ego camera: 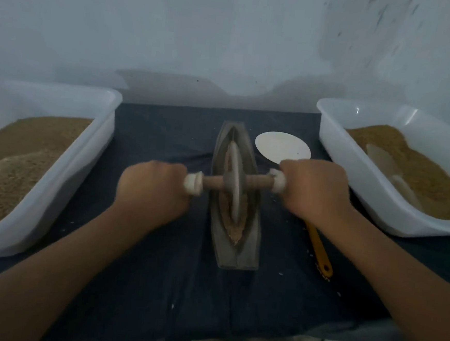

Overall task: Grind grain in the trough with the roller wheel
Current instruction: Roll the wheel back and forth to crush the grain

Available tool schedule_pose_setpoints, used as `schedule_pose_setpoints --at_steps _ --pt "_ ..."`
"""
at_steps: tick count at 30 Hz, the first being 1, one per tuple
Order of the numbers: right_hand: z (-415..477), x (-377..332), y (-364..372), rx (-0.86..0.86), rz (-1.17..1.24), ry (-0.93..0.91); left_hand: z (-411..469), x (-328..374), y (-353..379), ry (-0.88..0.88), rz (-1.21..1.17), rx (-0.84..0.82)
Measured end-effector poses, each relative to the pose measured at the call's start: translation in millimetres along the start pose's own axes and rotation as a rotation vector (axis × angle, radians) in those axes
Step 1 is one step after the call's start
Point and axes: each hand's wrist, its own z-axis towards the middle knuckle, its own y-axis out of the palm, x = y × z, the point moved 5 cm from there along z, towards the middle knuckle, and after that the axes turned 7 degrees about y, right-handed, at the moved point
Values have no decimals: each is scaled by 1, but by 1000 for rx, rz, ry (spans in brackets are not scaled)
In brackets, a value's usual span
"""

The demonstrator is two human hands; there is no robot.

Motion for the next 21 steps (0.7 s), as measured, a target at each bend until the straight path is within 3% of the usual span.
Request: schedule_pose_setpoints --at_steps 4,9,12,16,21 --pt "-42 2 -2 156 62 -89 -28 3 -15 122 6 72" --pt "30 0 12 148 36 99 66 -3 3 -8 30 -89" --pt "60 -10 2 209 112 60 95 -10 8 -48 -20 -106" --pt "31 -3 2 102 1 69 48 -4 6 -38 -39 -96" --pt "-41 -3 -7 234 56 -116 -25 4 -18 137 33 83"
